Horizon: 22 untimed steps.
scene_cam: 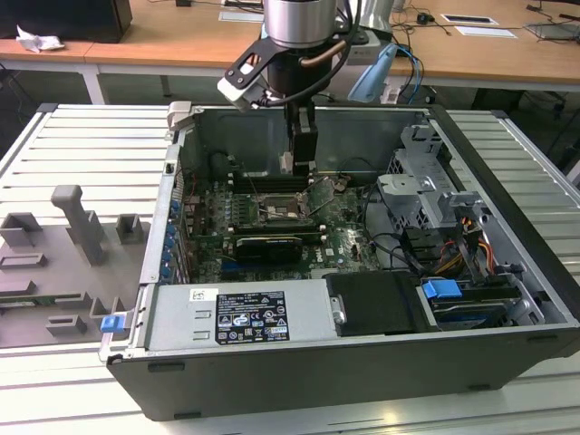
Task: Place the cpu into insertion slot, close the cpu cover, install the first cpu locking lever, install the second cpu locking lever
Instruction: 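Place the cpu into insertion slot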
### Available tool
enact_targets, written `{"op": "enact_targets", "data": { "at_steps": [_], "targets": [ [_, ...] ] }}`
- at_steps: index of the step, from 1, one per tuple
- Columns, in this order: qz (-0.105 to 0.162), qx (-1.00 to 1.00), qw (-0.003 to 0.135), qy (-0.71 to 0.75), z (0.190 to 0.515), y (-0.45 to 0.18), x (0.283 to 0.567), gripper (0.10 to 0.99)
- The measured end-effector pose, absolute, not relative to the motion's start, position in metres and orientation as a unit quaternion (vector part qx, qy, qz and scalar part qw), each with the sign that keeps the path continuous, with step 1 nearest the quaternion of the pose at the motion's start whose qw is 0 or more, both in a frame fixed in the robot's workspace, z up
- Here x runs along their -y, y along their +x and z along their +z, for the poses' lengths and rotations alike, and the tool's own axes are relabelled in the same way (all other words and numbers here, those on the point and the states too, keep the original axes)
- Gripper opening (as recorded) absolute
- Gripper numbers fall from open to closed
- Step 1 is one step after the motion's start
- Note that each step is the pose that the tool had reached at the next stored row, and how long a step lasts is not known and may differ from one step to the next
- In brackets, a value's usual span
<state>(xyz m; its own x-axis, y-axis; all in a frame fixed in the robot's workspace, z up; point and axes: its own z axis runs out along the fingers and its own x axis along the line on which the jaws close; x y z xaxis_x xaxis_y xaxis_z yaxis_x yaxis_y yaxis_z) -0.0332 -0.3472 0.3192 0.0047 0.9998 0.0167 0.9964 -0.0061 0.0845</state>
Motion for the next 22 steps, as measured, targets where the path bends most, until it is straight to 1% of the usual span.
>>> {"op": "enact_targets", "data": {
  "at_steps": [22],
  "targets": [
    [0.033,-0.703,0.026,0.710,0.307,-0.033,0.347,0.541]
  ]
}}
